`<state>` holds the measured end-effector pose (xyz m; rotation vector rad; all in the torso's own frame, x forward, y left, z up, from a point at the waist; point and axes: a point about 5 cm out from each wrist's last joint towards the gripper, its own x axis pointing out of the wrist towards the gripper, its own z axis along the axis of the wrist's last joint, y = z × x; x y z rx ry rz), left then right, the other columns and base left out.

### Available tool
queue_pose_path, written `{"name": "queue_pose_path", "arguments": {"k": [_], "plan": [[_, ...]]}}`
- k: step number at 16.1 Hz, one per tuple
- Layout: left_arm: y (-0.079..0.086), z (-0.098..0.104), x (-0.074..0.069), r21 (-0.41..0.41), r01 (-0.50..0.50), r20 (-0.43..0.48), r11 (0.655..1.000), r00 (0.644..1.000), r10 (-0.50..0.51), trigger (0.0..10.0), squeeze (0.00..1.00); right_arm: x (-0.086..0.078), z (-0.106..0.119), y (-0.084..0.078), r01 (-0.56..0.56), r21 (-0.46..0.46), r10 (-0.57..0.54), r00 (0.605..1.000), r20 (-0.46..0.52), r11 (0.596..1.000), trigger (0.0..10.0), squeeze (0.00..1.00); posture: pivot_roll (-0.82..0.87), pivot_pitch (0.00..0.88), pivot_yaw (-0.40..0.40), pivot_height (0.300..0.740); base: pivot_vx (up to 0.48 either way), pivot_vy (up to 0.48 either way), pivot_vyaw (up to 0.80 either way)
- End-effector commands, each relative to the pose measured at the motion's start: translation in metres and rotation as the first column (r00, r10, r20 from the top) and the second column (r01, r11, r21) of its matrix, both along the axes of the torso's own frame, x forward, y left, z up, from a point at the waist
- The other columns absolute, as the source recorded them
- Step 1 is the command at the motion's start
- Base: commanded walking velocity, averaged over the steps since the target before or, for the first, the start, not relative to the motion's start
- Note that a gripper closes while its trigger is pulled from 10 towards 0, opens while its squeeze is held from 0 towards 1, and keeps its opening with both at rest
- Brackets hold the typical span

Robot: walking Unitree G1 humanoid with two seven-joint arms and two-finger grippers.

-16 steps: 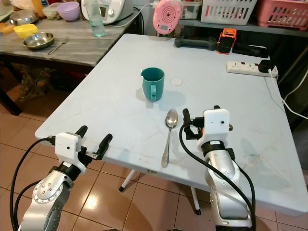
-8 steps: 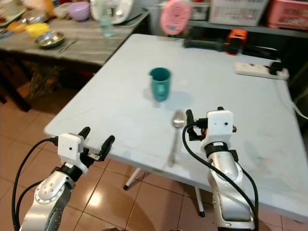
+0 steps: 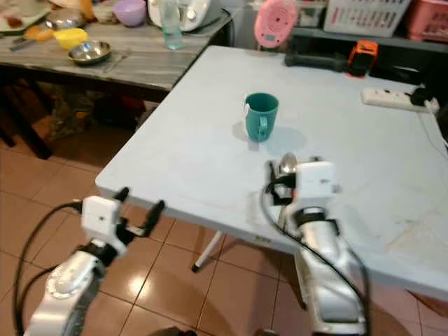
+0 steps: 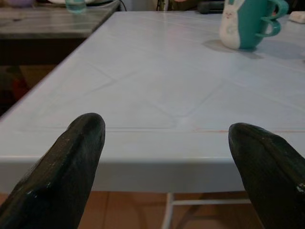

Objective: Setting the table

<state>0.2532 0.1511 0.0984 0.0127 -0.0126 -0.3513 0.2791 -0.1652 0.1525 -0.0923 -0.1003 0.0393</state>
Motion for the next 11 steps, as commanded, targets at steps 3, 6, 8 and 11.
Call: {"name": "queue_pose_path", "arguments": {"k": [3,6,8,11], "plan": [[-0.0032,0.0022,-0.0017,0.001,0.017,0.004,1.0,1.0,-0.017,10.0,0.0,-0.0014,0.0044,-0.0049,0.022,0.003,-0.022,1.0,0.021,1.0,10.0,0.0,-0.06,0.132,0.059,0.74,0.0,0.0,0.0],[-0.004,0.0021,-0.0024,0.001,0.024,0.002,1.0,1.0,-0.024,10.0,0.0,-0.0023,0.0028,-0.0058,0.026,0.003,-0.026,1.0,0.005,1.0,10.0,0.0,-0.07,0.135,0.056,0.74,0.0,0.0,-0.75],[-0.0047,0.0018,-0.0024,0.0,0.03,0.0,1.0,1.0,-0.03,10.0,0.0,-0.003,0.0024,-0.0063,0.027,0.001,-0.027,1.0,0.004,1.0,10.0,0.0,-0.07,0.137,0.056,0.74,0.0,0.0,-0.77],[-0.0117,0.0001,-0.0038,-0.014,0.118,-0.021,0.993,0.993,-0.119,10.0,0.0,-0.0054,0.0002,-0.0063,0.029,-0.001,-0.029,1.0,-0.003,1.0,10.0,0.0,-0.07,0.142,0.06,0.74,0.0,0.0,-0.51]]}}
